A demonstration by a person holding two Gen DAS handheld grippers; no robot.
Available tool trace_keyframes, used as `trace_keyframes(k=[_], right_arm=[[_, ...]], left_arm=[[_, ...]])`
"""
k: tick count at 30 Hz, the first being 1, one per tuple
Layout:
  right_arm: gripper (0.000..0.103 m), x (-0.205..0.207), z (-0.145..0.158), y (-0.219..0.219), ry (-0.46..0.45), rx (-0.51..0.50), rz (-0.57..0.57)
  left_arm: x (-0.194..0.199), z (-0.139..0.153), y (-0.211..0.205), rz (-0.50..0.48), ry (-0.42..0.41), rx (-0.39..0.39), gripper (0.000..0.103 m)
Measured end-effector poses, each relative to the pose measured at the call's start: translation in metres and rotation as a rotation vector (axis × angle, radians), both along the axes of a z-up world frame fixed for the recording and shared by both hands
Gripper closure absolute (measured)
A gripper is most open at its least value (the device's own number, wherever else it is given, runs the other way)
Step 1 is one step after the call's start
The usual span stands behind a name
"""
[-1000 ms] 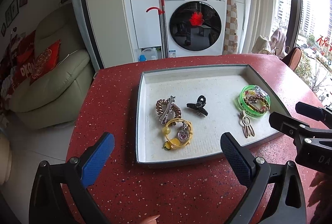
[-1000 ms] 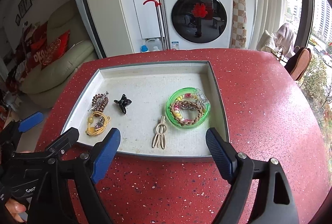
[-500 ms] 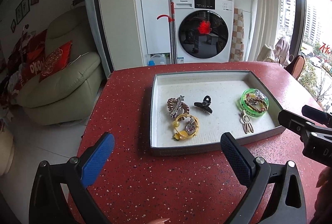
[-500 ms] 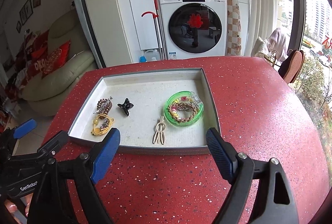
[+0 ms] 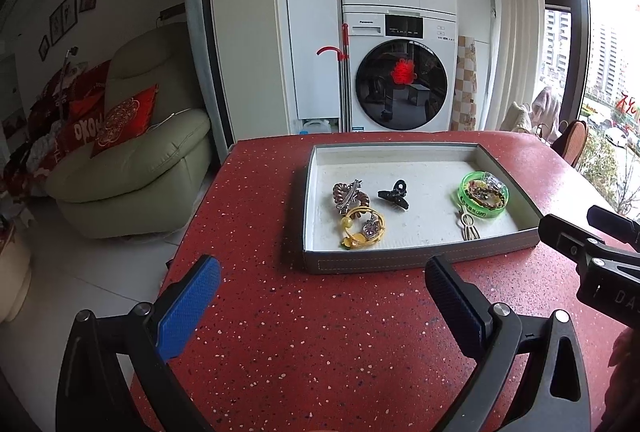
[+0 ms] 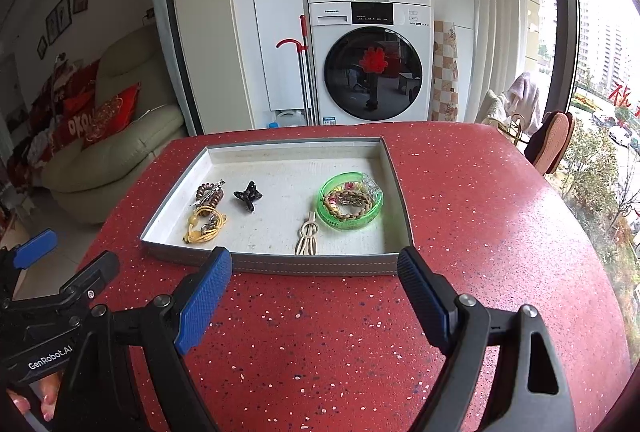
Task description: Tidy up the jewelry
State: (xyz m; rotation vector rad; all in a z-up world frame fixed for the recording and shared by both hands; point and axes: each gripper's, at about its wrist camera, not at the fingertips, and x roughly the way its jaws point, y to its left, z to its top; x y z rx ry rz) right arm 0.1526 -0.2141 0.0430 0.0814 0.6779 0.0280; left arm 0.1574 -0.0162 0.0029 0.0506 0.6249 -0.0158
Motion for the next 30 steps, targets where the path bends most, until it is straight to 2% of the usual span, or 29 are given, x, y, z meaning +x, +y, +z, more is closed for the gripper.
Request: trace_keyframes(k=[12, 30], right_arm=[[0.016, -0.019, 0.007, -0.002, -0.049, -0.029, -0.021], [0.016, -0.021, 0.011, -0.003, -0.057, -0.036, -0.029]], left_arm=[[-0.015, 0.013, -0.002, -0.005, -0.068, -0.003, 0.0], [-0.016, 0.009, -0.001, 0.007, -0.042, -0.022, 0.0]])
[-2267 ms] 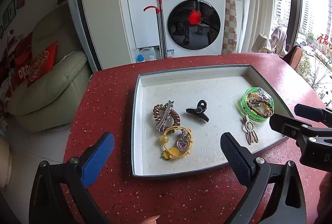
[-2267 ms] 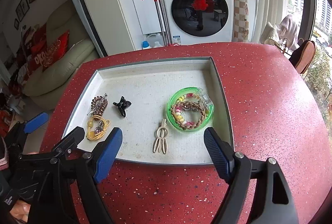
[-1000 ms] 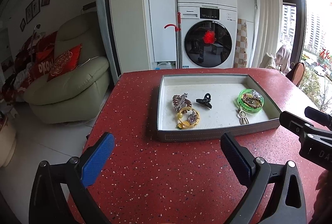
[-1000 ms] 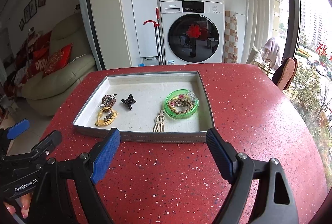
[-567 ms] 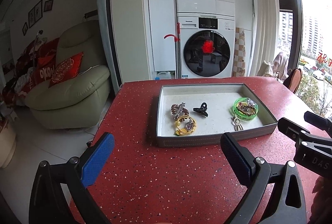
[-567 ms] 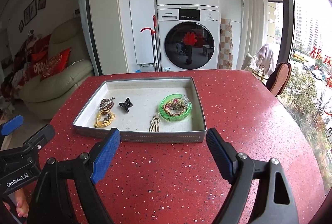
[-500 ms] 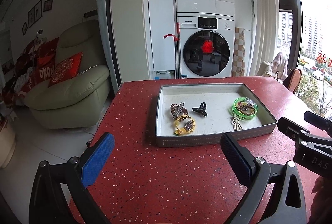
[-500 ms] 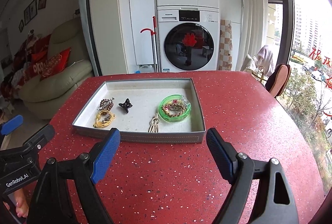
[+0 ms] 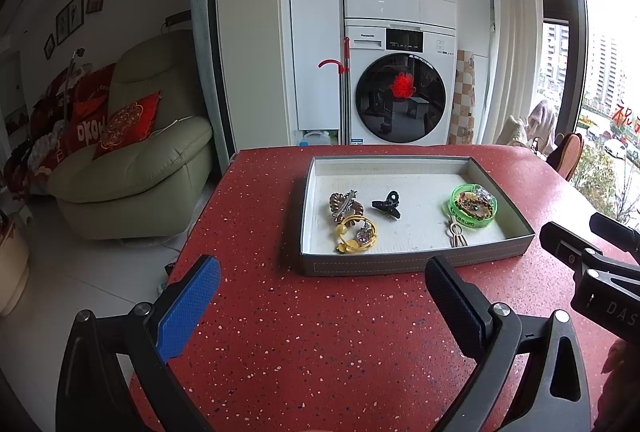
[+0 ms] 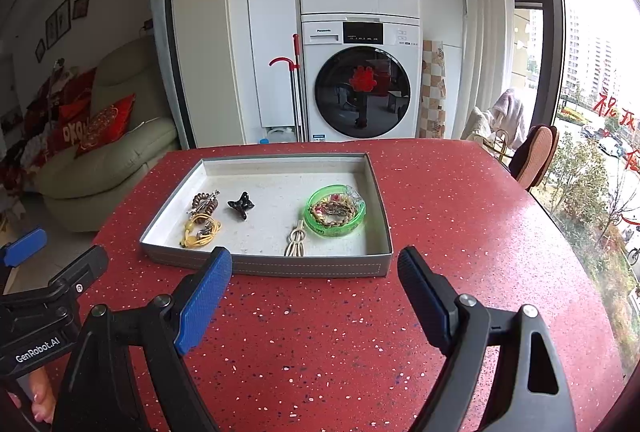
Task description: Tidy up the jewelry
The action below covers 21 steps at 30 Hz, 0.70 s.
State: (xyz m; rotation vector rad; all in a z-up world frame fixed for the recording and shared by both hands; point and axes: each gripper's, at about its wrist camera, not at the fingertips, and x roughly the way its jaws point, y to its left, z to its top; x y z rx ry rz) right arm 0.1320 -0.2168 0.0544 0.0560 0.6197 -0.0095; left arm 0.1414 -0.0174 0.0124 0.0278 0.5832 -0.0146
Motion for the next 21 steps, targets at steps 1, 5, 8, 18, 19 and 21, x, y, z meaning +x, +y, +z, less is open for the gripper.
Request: trace_keyframes(k=[1, 5, 8, 18, 19, 21], right_arm=[[0.016, 0.0, 0.0, -0.0001, 0.001, 0.001, -0.001], [0.016, -0.0001, 0.0005, -0.0009, 0.004, 0.005, -0.003], [0.016, -0.0002, 0.0006, -0.001, 0.003, 0.005, -0.002], [0.016, 0.0001, 0.0003, -0.0007, 0.003, 0.0, 0.001], [0.016, 0.0001, 0.0004, -0.0009, 0.003, 0.0, 0.001], [0.016, 0.0002, 0.0006, -0.0002, 0.003, 0.001, 0.001]], left_arm=[[0.0, -0.0006, 0.0001, 0.0, 0.002, -0.001, 0.0], [-0.0004, -0.001, 0.0003, -0.001, 0.004, -0.002, 0.0], [-0.0006, -0.0015, 0.0006, 0.0, 0.006, -0.004, 0.0], [-0.0004, -0.0012, 0.0006, 0.0, 0.006, -0.004, 0.0], [-0.0004, -0.0012, 0.0006, 0.0, 0.007, -0.004, 0.0], [-0.0006, -0.0013, 0.0008, 0.0, 0.008, -0.005, 0.0]])
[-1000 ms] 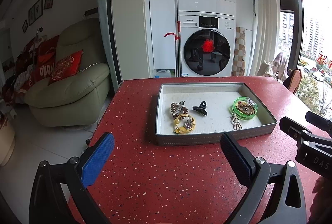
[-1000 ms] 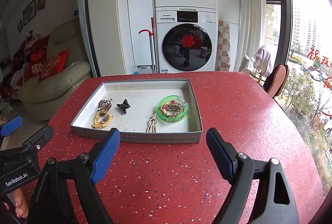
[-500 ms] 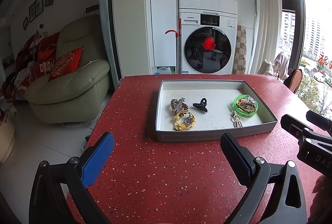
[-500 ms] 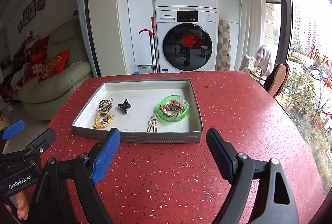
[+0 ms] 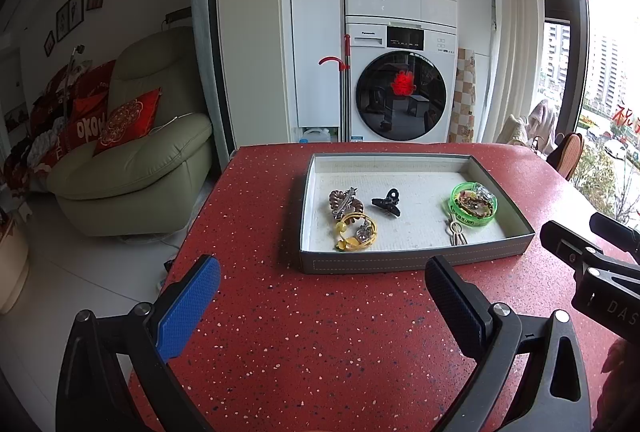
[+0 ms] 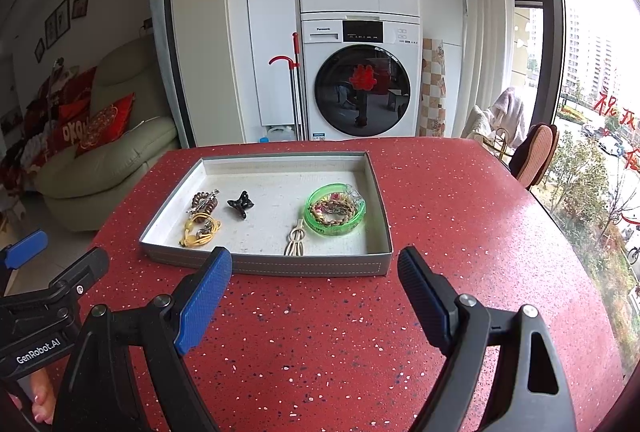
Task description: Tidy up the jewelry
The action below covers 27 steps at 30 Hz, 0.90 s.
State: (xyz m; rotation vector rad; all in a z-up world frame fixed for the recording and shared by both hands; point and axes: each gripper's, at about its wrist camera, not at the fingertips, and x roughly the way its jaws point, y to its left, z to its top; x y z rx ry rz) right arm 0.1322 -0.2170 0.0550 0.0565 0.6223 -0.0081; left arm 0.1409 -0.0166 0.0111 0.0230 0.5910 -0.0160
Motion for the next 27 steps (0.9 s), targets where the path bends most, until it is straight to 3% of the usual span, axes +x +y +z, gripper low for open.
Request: trace_keyframes(k=[27], right_arm=[[0.016, -0.0005, -0.0004, 0.0014, 0.001, -0.002, 0.001]], left_arm=[[-0.0002, -0.0022, -0.0001, 0.003, 0.009, -0.004, 0.0]])
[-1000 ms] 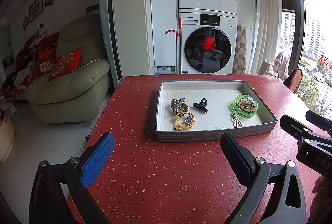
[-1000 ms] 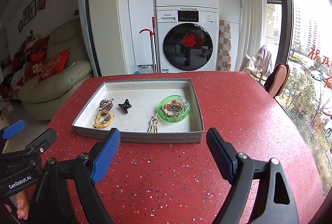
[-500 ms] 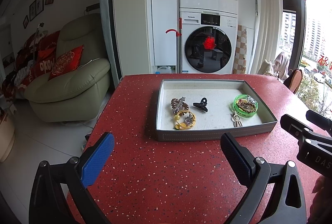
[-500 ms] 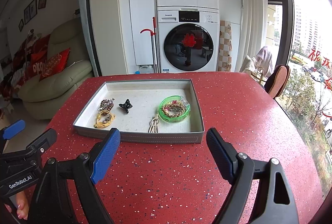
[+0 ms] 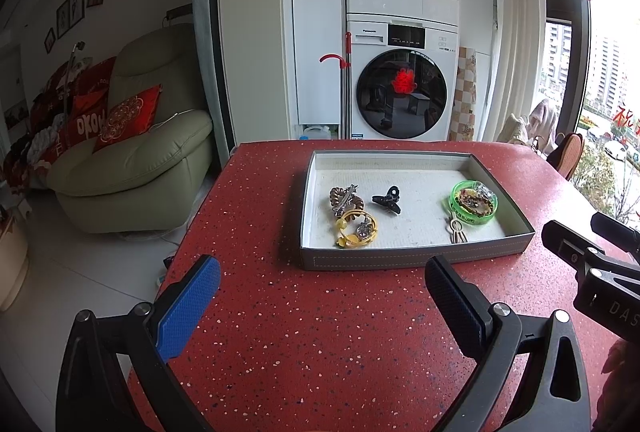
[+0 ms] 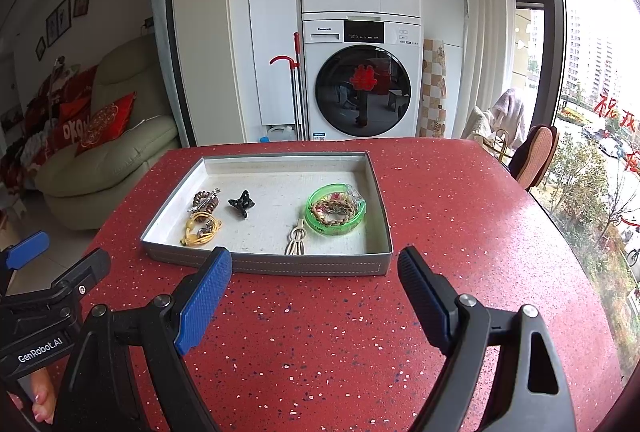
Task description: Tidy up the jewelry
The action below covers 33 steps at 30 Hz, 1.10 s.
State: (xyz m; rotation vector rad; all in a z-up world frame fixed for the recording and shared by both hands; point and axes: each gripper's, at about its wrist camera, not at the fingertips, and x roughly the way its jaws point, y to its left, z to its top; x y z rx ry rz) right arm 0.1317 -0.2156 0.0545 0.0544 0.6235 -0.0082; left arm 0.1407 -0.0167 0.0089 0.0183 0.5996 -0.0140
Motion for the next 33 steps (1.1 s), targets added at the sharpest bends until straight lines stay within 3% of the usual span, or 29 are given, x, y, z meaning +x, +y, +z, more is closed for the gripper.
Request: trace_keyframes(k=[33], right_arm=[[0.016, -0.0001, 0.0002, 0.0002, 0.002, 0.001, 0.0]], left_arm=[[-0.0002, -0.002, 0.0, 0.002, 0.012, 0.0, 0.0]])
